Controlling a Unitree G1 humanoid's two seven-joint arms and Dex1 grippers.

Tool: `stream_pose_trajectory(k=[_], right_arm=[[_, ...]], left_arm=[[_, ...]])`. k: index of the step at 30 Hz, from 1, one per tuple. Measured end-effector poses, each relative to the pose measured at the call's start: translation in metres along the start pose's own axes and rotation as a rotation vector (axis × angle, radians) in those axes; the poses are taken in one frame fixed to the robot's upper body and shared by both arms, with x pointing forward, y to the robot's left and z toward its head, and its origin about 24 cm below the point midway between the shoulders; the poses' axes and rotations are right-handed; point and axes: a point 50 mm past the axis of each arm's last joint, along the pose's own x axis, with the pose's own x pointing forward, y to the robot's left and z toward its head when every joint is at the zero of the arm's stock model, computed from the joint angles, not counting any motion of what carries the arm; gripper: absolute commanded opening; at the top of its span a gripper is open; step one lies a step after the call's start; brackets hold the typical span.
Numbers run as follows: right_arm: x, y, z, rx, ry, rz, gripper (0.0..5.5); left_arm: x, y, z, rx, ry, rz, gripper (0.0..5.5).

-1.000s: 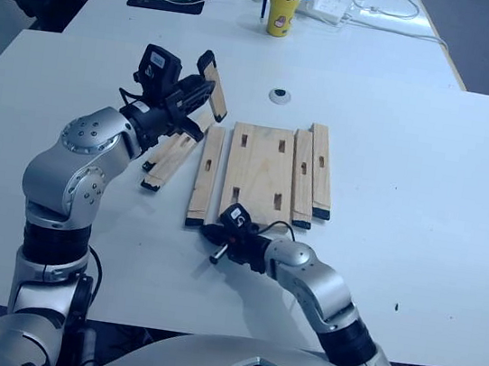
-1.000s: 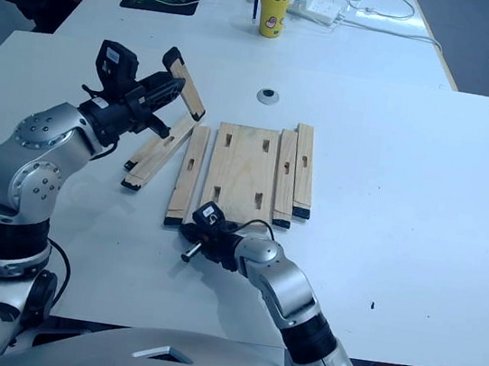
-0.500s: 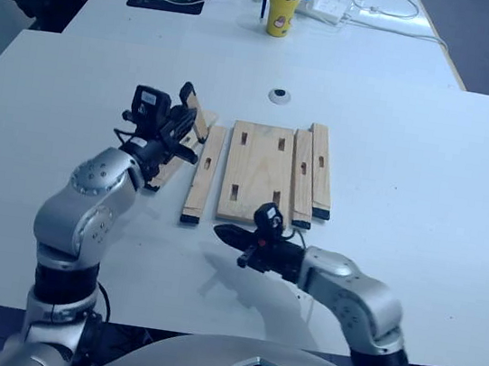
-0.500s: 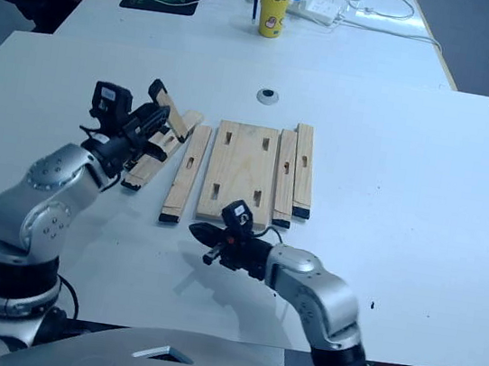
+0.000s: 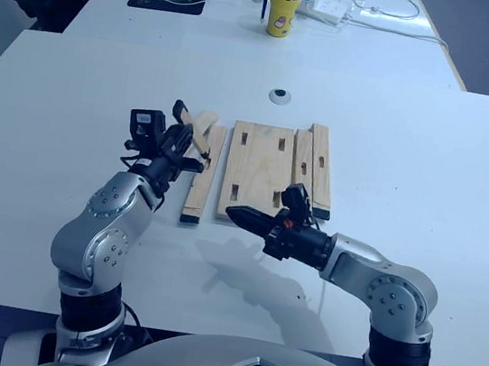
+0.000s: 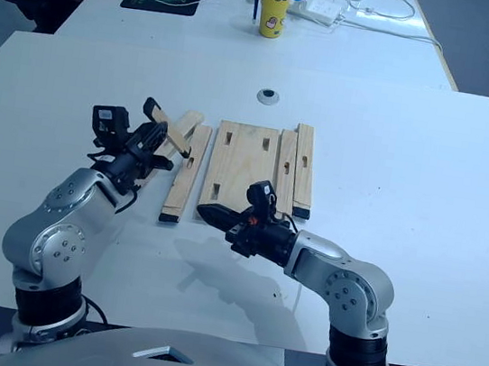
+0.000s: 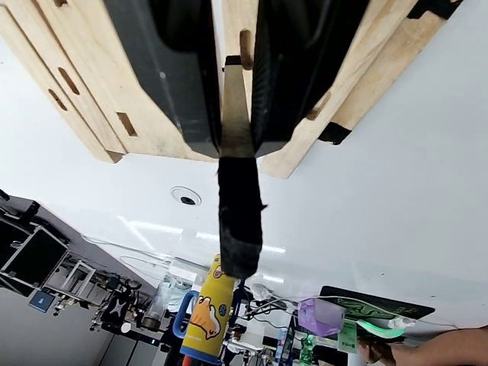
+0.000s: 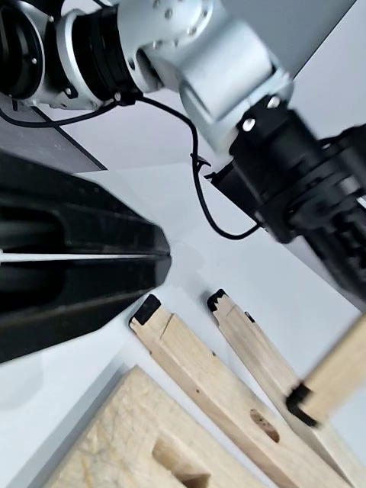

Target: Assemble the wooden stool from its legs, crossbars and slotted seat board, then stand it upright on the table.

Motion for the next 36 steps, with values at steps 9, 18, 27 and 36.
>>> stream_pose_trajectory(k=[9, 18, 27, 36], right_arm=[[0.003, -0.003, 0.002, -0.005, 0.008, -0.003, 0.0], [0.002, -0.005, 0.001, -0.008, 0.024, -0.009, 0.0], [0.003, -0.004, 0.001, -0.005, 0.023, -0.002, 0.0], [0.005, -0.003, -0.001, 0.001, 0.026, 0.012, 0.0]], left_arm=[[0.0, 0.001, -0.006, -0.025, 0.02, 0.029, 0.44], [-0.002, 0.005, -0.015, -0.058, 0.058, 0.063, 0.44], [-0.002, 0.008, -0.017, -0.054, 0.07, 0.084, 0.44], [0.002, 0.008, -0.016, -0.053, 0.071, 0.083, 0.44]])
